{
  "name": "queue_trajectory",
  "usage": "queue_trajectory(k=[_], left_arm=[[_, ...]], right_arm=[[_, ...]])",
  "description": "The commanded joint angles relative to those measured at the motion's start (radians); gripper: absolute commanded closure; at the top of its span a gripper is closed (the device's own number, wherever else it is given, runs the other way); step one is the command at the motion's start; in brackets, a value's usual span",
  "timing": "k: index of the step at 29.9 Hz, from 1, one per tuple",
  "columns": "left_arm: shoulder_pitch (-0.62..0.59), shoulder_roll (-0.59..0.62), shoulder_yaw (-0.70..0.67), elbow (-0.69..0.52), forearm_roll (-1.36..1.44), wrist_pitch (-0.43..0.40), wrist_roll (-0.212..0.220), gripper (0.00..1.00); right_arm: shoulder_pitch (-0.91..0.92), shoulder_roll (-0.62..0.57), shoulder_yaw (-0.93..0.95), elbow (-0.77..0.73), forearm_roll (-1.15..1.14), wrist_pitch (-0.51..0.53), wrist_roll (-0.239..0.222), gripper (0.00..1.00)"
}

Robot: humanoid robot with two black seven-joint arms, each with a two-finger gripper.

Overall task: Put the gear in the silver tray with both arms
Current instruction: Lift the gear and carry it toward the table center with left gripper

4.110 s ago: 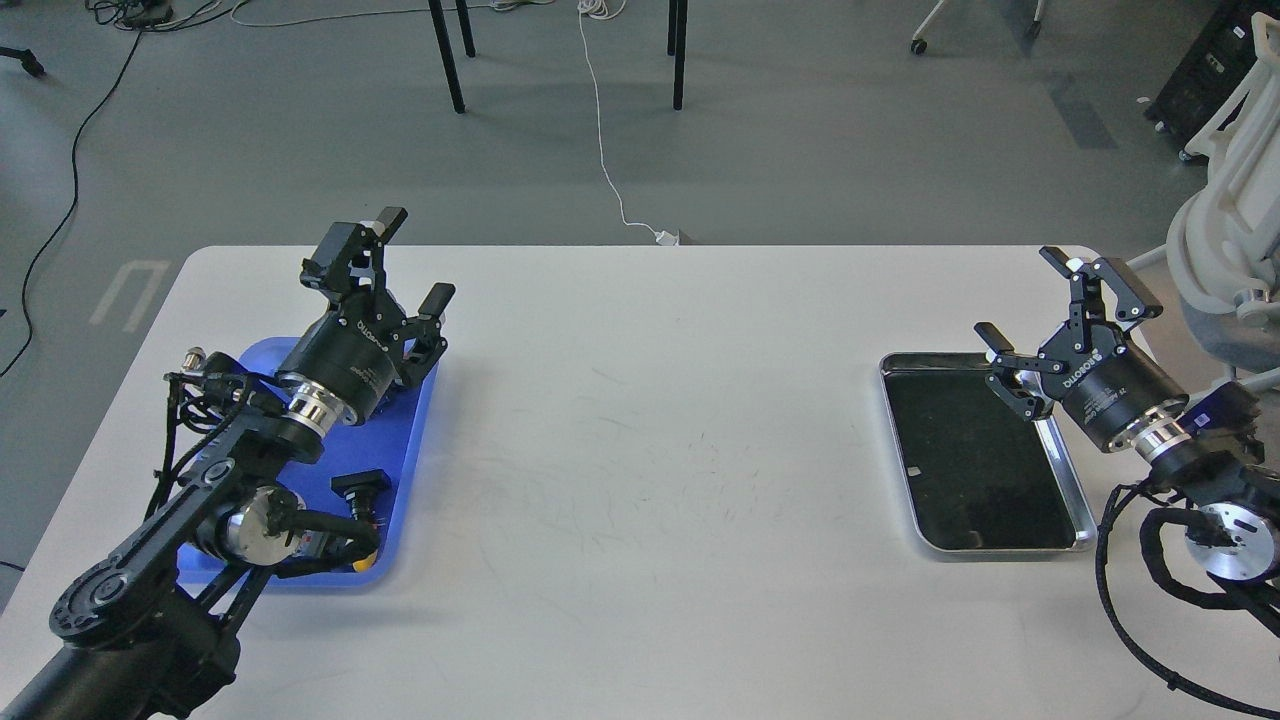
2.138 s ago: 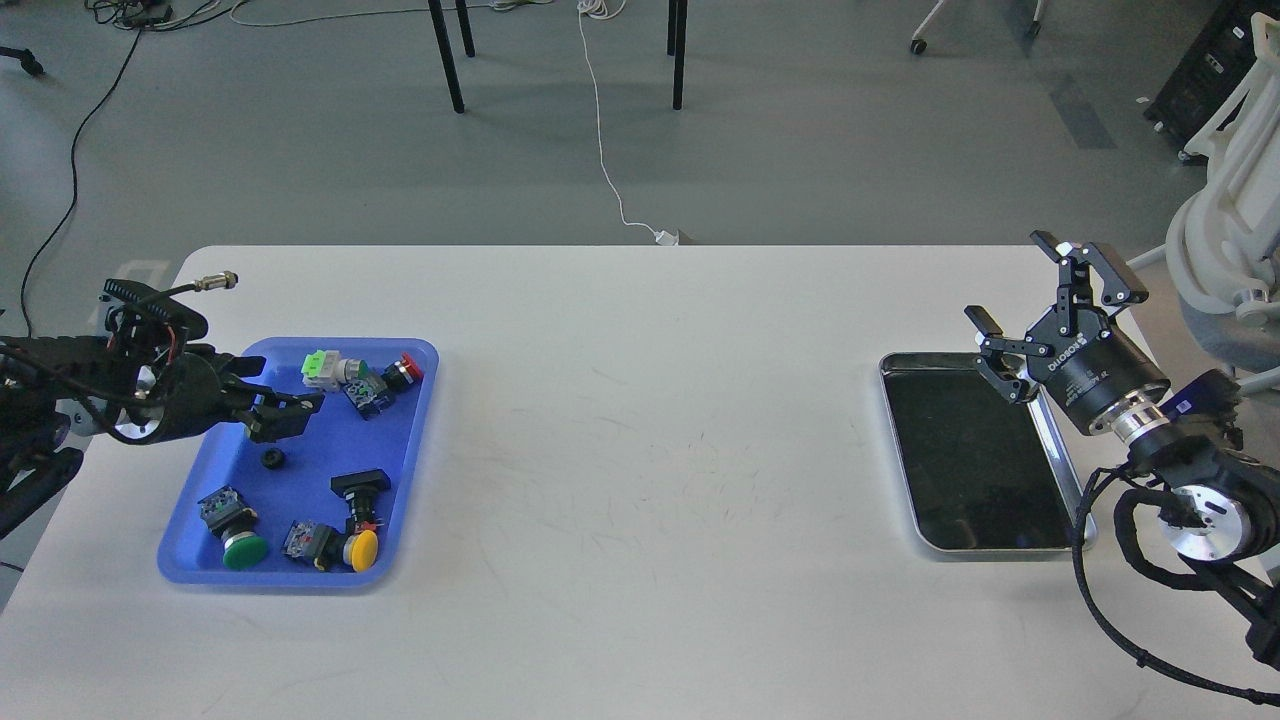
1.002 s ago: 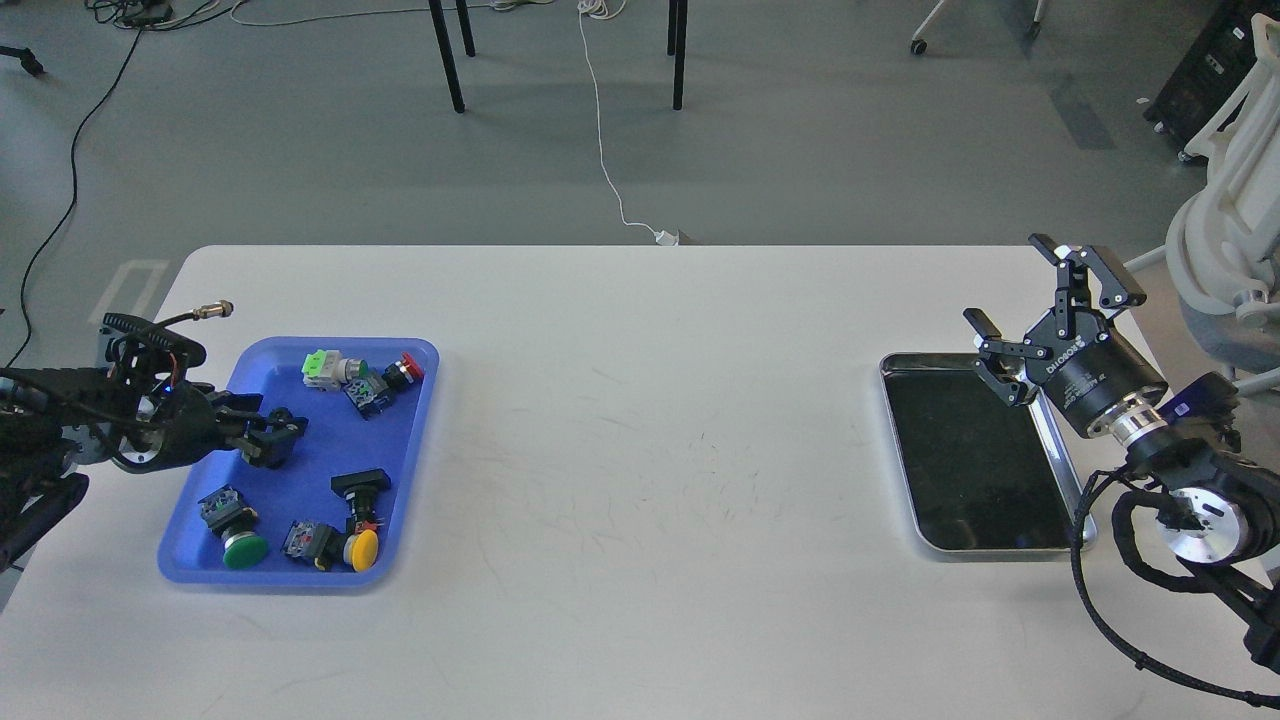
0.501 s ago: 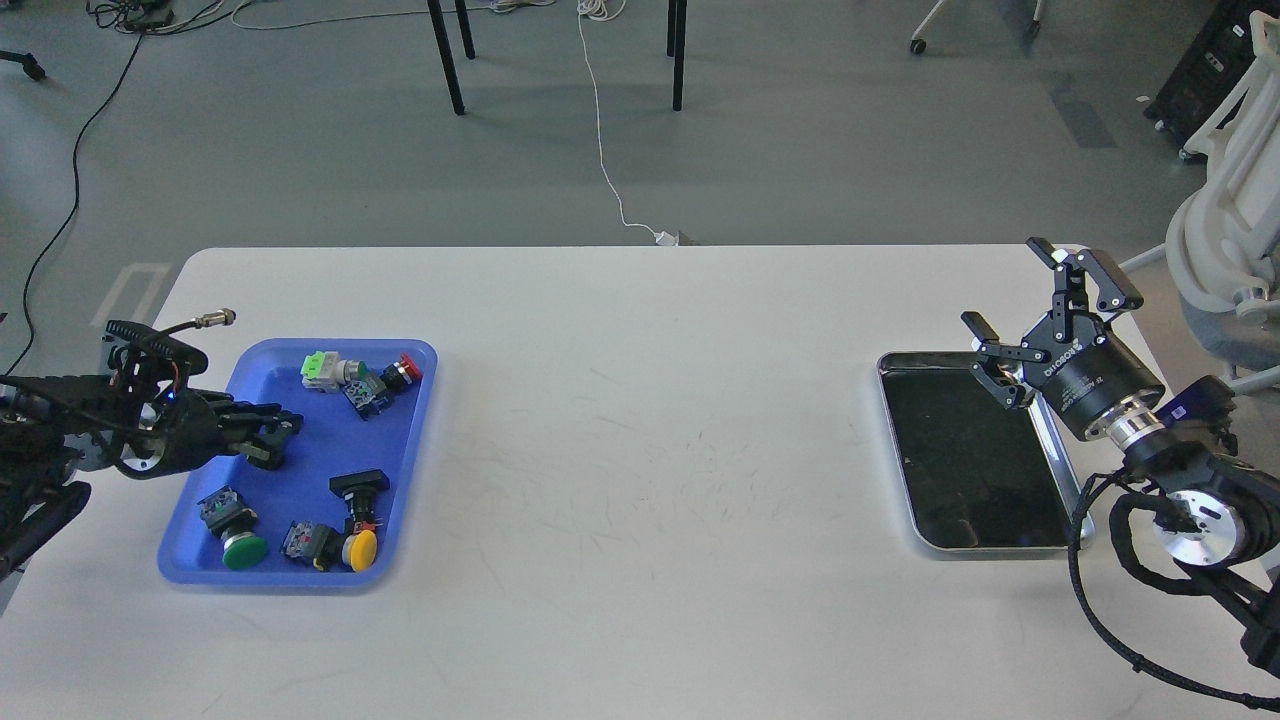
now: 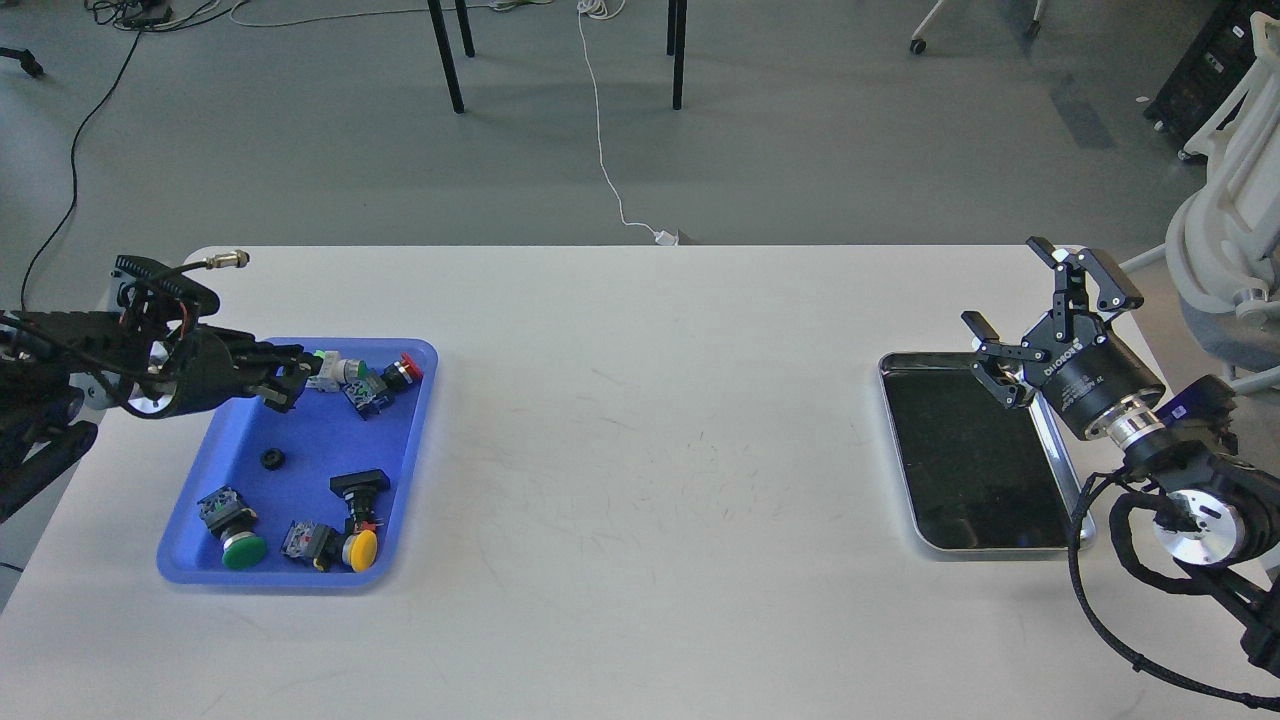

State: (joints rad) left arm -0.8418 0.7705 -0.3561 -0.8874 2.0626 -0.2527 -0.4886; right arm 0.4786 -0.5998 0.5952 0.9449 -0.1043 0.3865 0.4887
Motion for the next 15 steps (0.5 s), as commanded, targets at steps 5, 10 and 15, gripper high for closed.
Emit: queue_trajectory(k=[5, 10, 15], left_arm=[[-0.137, 0.012, 0.002, -0.289, 0.033, -0.115, 0.0, 0.88], [-0.22, -0.175, 0.026, -0.315, 0.119, -0.194, 0.0, 0.88], [-0.295, -0.354, 0.123, -0.279, 0.119, -0.214, 0.0, 0.88]], right_arm=[[0.0, 0.0, -0.002, -0.003, 0.0, 0.0, 0.0, 0.01], [0.0, -0.001, -0.002, -0.003, 0.0, 0.0, 0.0, 0.01], [0.0, -0.002, -0.003, -0.003, 0.0, 0.0, 0.0, 0.01]])
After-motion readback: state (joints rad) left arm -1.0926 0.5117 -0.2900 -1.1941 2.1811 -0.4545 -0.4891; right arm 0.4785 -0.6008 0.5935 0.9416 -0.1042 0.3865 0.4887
